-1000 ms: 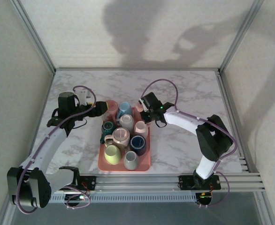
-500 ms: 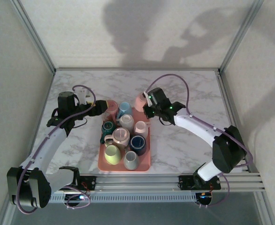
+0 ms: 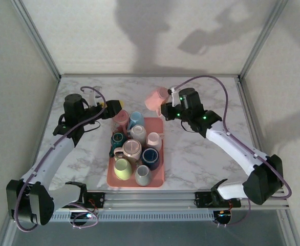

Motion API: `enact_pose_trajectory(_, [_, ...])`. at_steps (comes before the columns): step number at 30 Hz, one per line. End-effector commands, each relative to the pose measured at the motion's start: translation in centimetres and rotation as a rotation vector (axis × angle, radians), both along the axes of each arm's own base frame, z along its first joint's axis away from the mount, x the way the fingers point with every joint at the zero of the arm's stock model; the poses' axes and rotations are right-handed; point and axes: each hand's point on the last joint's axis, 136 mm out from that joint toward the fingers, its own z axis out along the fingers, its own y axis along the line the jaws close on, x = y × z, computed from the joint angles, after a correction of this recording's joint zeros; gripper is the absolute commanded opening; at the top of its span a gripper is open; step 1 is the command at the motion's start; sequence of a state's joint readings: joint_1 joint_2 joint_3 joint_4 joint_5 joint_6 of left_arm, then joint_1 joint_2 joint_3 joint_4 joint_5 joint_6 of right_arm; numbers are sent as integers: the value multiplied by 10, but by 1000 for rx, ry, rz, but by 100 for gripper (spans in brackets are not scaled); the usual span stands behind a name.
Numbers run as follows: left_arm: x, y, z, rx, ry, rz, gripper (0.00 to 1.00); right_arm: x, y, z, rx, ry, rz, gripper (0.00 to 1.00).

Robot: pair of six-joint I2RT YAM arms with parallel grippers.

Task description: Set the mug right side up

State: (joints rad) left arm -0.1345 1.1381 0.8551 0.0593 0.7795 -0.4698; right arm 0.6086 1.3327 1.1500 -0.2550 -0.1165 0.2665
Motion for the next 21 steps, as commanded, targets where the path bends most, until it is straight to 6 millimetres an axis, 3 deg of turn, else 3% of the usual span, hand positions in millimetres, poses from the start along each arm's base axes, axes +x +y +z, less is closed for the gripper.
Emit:
enact_pose_trajectory(1, [-3,-17,40,-93,-69,-57,95,0,9,93,246,-172,49,0])
enact_pose_trajectory(11, [-12,-54,83,-247,-72,-156,95,-12,13,152,514,-181,150,0])
enact_pose_trajectory(21, [-11,-69,100,-376,-13,-180,92,-11,14,183,721,-166,210,0])
